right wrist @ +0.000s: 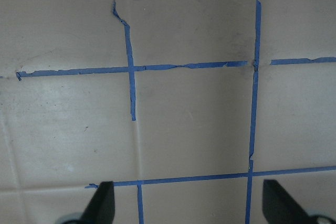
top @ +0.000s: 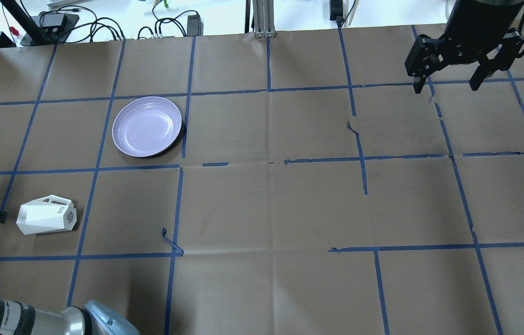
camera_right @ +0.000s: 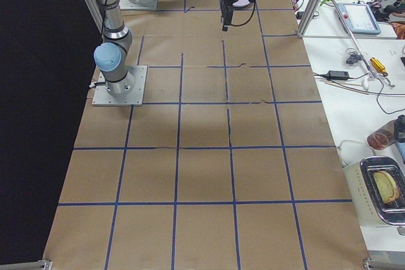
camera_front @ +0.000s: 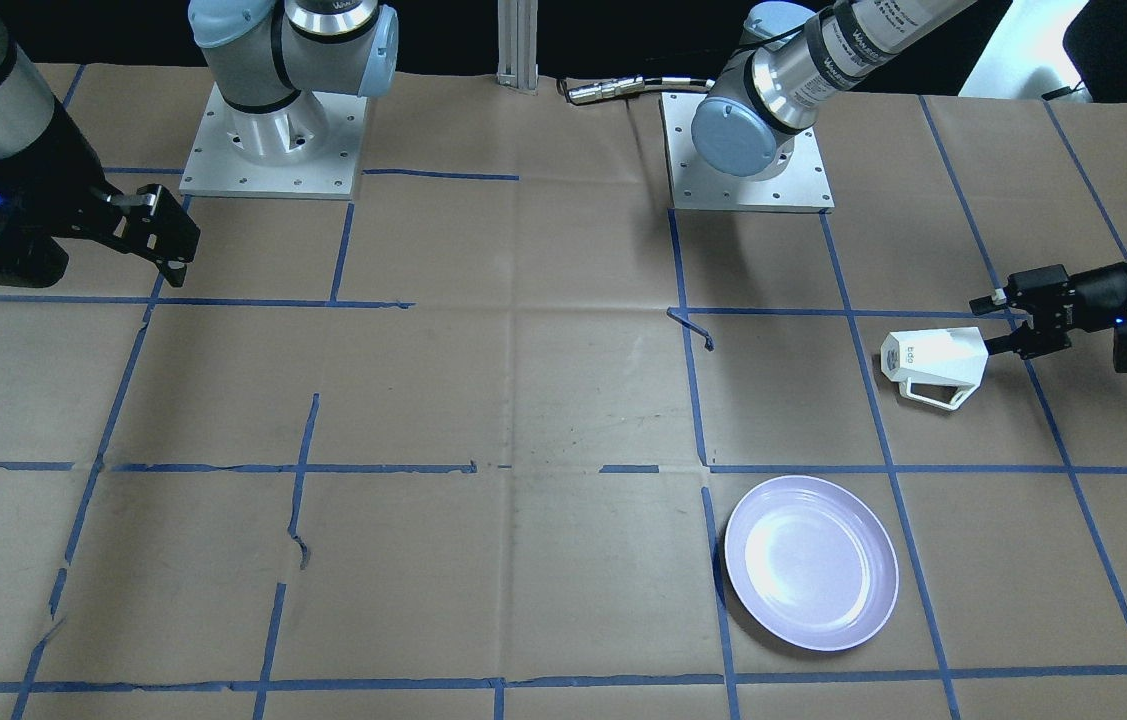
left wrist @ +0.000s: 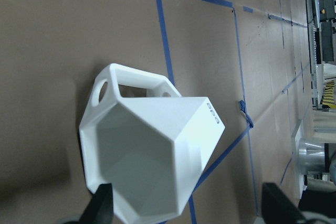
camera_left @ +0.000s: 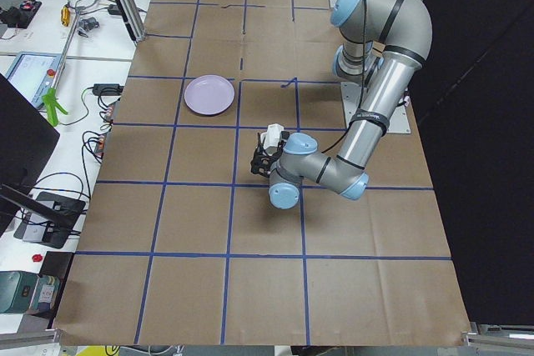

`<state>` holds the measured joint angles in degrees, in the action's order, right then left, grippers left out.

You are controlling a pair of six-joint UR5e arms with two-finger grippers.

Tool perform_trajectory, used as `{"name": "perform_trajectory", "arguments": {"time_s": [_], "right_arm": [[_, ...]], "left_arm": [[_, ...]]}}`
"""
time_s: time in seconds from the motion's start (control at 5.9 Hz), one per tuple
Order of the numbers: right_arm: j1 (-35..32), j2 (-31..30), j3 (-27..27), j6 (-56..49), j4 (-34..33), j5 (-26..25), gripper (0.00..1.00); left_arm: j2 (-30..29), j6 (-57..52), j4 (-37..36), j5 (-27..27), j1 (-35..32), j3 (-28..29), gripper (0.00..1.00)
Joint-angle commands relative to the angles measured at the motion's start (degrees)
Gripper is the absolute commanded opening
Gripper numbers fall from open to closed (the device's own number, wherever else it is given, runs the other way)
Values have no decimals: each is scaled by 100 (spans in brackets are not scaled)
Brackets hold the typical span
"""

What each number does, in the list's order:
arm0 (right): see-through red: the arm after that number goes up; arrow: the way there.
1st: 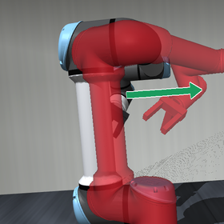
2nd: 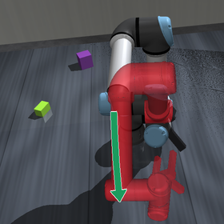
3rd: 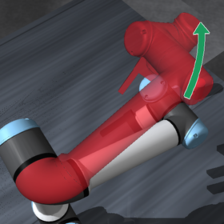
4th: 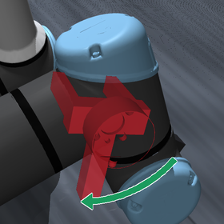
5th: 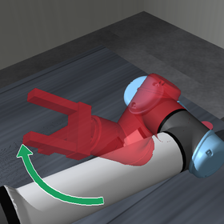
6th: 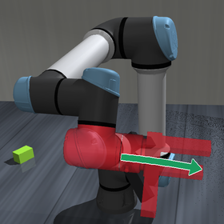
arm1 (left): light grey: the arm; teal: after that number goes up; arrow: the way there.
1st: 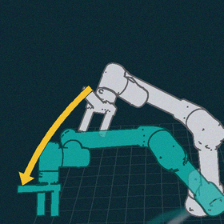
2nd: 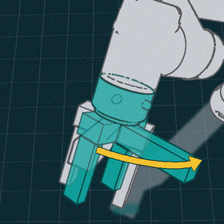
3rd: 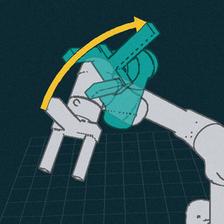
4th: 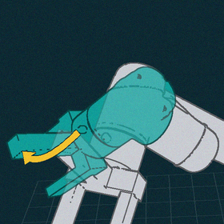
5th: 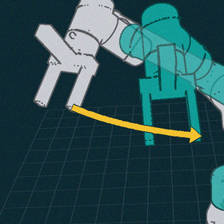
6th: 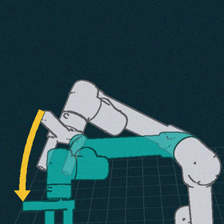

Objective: Flip cup and place on plate
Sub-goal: 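Lower the left gripper onto the white cup lying on its side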

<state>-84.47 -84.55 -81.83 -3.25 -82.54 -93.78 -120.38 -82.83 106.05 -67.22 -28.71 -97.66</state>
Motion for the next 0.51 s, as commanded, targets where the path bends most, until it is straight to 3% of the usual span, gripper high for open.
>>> {"name": "perform_trajectory", "arguments": {"time_s": [0.0, 0.34], "right_arm": [[0, 0, 0, 0, -8, 0, 100], [0, 0, 0, 0, 1, 0, 100]], "left_arm": [[-187, -146, 230, 25, -3, 10, 99], [-362, -286, 451, 174, 5, 88, 99]]}}
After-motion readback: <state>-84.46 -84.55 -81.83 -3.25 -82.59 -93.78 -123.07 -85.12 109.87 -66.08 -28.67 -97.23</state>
